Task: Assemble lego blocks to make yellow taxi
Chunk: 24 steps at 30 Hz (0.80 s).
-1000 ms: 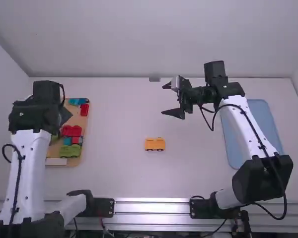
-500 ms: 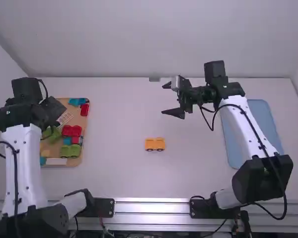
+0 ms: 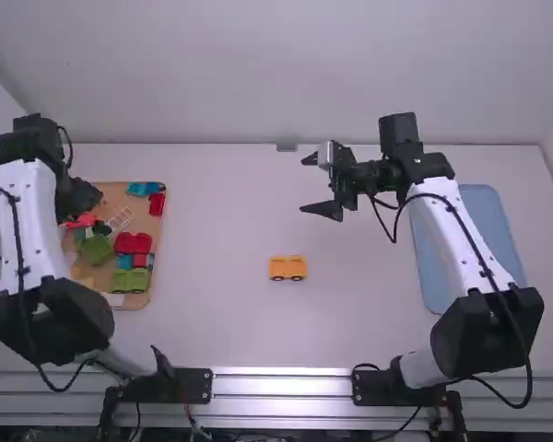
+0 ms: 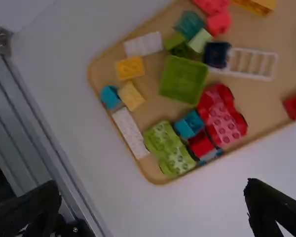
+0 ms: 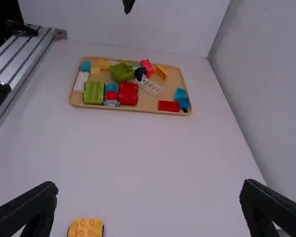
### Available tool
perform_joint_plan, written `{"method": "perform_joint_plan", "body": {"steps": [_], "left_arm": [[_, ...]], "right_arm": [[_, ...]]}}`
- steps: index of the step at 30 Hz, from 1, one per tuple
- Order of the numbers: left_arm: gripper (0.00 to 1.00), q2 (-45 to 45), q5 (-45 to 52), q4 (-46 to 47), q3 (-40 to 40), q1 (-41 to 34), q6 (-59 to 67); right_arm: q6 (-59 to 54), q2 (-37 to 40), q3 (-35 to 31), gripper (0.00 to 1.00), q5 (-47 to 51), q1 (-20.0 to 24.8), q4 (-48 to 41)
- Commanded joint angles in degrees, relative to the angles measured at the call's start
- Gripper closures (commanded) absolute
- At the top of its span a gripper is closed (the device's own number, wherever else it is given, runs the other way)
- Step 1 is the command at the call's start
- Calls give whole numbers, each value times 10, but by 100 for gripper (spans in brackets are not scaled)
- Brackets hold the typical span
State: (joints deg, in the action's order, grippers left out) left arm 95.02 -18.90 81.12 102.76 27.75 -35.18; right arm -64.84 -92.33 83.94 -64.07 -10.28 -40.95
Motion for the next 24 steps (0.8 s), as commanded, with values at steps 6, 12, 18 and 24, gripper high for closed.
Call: {"method": "perform_joint_plan", "body": {"steps": [6,12,18,24], "left_arm": [[1,1,90,-16,-19,142,73],[1,9,164,-68,-82,198,164],[7,27,177,-133,-167,209,154],[11,27,187,-215,-251,211,112]], "right_arm": [[3,14,16,1,-3,-3,1],[-2,14,16,1,-6,-3,4],[7,14,16,1,-4,-12,22],[4,14,16,1,12,-26,29]]}}
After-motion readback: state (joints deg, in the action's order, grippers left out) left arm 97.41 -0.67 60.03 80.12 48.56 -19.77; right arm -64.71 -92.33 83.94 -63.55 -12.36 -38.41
